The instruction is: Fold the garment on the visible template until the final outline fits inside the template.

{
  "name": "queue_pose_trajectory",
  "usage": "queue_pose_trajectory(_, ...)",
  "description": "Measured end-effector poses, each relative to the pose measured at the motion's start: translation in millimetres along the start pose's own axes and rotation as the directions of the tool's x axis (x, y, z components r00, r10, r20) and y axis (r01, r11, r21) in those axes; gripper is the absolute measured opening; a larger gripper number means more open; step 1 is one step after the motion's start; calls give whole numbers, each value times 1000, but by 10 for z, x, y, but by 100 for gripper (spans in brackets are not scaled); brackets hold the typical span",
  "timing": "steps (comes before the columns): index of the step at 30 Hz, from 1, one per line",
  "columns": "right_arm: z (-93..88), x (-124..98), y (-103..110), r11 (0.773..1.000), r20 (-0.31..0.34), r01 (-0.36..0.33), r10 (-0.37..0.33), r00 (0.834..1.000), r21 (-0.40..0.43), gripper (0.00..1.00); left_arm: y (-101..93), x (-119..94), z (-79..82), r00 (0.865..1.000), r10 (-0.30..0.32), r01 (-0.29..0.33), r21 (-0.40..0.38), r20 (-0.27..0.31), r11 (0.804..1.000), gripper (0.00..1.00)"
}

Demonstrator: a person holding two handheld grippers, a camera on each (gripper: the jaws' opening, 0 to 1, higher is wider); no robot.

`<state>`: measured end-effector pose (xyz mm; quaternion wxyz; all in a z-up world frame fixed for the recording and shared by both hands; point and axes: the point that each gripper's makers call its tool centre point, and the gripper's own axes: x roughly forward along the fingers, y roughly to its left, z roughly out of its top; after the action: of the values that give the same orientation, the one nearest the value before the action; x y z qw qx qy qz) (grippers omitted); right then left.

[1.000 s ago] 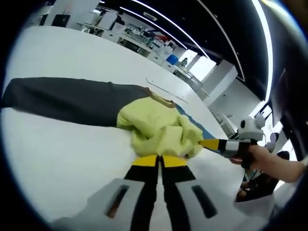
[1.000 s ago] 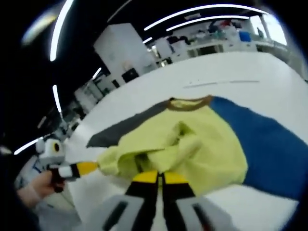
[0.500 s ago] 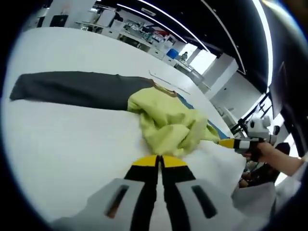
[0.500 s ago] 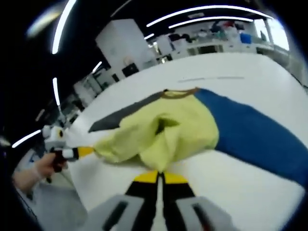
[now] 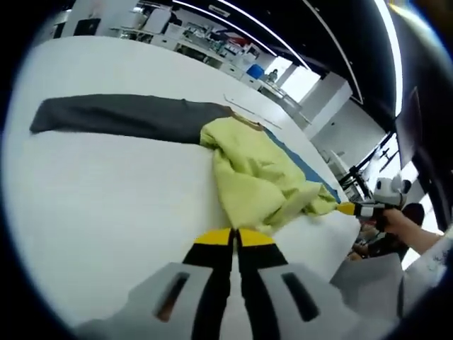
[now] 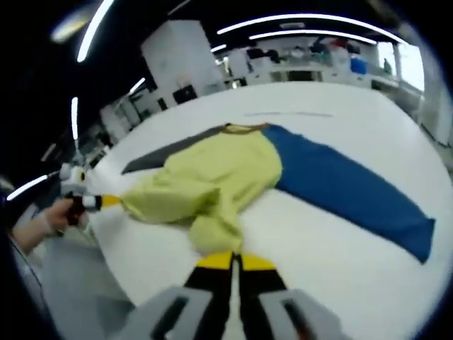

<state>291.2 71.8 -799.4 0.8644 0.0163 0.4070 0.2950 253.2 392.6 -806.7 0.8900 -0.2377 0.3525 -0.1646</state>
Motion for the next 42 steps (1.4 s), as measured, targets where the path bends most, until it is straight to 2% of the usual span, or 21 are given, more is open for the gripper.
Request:
queue_pose_trajectory(5, 14, -124, -90, 999, 9, 25, -25, 1000, -46, 0, 4, -95, -12, 999, -13, 14, 11, -43, 1000, 0)
queue_pose_trajectory(9, 69, -204, -72, 995, 24, 40, -38, 999, -89, 0, 53, -185, -12, 998, -15, 16, 17, -63, 1000, 0)
queue_pose_trajectory(15, 169, -379, 87, 985, 52, 42, -34, 998, -166, 0, 59, -272, -19, 997, -15, 16, 10, -77, 1000, 0)
queue_pose_trajectory(17, 188, -419, 144, 975, 56, 38, -26, 998, -217, 0, 67, -275, -45, 996, -17, 17, -8, -85, 1000, 0)
queue_pose_trajectory(21, 179, -545, 296, 939, 44, 28, -14, 999, -342, 0, 54, -301, -118, 993, -15, 14, -12, -115, 1000, 0)
queue_pose_trajectory(25, 138, -621, 342, 917, 35, 26, -14, 999, -398, 0, 32, -335, -178, 989, -20, 18, -19, -149, 1000, 0)
queue_pose_trajectory(28, -31, -650, 381, 881, -18, -2, -7, 1000, -473, 0, 37, -351, -267, 982, -18, 17, -8, -188, 1000, 0)
queue_pose_trajectory(32, -293, -651, 389, 853, -85, -36, -10, 996, -520, 0, 18, -365, -393, 970, -26, 18, -33, -242, 999, 0)
queue_pose_trajectory(37, -592, -588, 268, 842, -158, -57, -33, 987, -536, 0, 48, -356, -450, 964, -15, 4, -42, -264, 999, 0)
queue_pose_trajectory(40, -703, -535, 334, 841, -184, -90, -12, 983, -534, 0, 56, -366, -418, 966, -7, -5, -47, -257, 999, 0)
queue_pose_trajectory(42, -802, -494, 331, 825, -215, -105, -20, 976, -555, 0, 70, -377, -426, 964, -1, -15, -60, -266, 998, 0)
